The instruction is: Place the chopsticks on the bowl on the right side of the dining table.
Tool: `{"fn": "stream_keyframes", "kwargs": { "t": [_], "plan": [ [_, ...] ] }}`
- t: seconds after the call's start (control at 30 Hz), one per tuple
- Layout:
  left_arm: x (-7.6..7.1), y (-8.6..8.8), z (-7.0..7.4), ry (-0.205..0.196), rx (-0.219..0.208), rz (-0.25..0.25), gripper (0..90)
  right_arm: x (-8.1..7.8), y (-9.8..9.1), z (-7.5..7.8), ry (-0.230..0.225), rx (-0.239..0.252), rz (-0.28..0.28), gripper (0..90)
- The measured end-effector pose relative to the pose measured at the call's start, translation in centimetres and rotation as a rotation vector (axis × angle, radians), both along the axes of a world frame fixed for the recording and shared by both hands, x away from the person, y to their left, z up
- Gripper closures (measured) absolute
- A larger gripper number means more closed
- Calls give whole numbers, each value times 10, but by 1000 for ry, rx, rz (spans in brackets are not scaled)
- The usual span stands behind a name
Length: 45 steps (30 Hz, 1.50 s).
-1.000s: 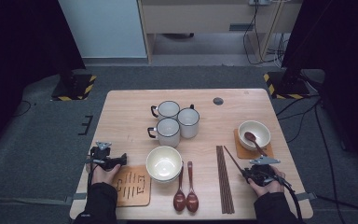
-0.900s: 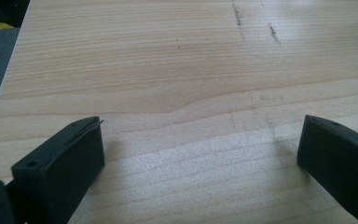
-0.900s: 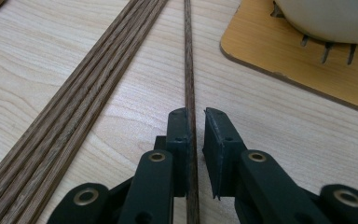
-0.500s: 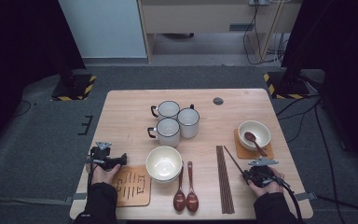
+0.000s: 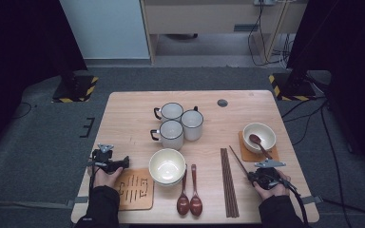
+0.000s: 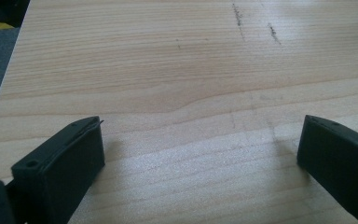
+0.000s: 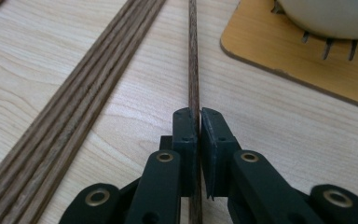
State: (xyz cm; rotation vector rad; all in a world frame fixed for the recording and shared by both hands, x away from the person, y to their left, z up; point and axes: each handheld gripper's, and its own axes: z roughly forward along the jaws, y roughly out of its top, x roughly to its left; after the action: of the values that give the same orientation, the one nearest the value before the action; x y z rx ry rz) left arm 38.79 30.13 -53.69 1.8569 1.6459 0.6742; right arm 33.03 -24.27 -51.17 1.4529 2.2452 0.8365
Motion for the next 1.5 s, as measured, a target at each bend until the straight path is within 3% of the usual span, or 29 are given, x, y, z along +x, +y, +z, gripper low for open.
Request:
{"fn": "stream_keyframes", "kwargs": {
  "t": [0.77,1.5],
  "plan": [
    [0,0,0,0,0,0,0,-3,-6,35,-116,94,16,851],
    [0,0,0,0,0,0,0,0,-6,70,-190,161,28,851]
  ]
}}
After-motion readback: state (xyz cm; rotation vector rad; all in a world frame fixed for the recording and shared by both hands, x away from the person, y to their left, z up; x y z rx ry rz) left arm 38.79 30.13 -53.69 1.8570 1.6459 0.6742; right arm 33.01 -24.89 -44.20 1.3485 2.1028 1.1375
